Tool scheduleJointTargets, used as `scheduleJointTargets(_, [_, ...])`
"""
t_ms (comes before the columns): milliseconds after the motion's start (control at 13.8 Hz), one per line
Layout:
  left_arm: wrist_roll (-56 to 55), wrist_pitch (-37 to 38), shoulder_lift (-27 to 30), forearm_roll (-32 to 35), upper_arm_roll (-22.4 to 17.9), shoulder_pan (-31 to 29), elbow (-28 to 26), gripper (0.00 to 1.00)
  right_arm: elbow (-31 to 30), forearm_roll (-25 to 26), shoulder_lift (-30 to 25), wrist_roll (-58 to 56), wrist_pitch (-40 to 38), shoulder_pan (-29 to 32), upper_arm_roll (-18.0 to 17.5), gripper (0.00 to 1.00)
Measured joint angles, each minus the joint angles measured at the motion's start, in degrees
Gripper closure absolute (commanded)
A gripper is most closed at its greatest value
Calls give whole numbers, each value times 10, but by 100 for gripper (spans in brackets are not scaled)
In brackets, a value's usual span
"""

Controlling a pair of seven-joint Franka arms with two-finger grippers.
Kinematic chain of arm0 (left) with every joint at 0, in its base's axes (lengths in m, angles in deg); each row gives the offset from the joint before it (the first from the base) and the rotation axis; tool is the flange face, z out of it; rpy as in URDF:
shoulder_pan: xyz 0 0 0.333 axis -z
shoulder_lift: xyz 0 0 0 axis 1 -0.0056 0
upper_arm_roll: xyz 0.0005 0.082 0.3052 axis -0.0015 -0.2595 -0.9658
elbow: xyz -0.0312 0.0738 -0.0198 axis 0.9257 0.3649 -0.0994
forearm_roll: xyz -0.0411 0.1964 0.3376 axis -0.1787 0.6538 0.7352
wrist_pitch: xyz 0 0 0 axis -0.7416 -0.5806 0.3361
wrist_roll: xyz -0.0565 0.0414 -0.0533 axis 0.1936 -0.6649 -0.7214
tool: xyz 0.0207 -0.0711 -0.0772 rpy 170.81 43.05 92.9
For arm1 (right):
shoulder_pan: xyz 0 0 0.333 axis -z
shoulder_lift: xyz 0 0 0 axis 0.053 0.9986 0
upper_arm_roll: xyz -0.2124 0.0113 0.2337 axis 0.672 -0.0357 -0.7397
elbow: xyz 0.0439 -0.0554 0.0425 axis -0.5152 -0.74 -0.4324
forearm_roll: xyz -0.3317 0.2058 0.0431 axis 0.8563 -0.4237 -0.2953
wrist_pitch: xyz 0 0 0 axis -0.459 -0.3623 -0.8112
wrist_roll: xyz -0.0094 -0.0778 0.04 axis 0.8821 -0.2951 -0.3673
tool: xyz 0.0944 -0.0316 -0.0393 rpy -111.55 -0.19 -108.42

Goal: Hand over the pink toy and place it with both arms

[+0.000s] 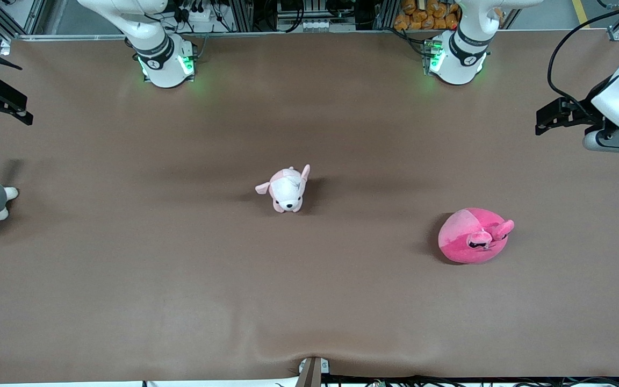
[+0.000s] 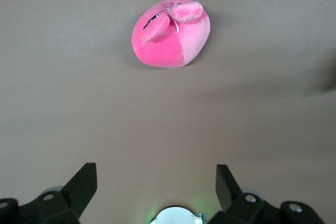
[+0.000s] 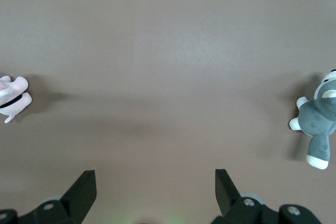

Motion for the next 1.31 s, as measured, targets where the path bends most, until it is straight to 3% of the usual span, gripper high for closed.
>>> scheduleJointTargets(1306, [0,-10,-9,0,1,0,-1,0,0,0,0,0,-7,0,0,0])
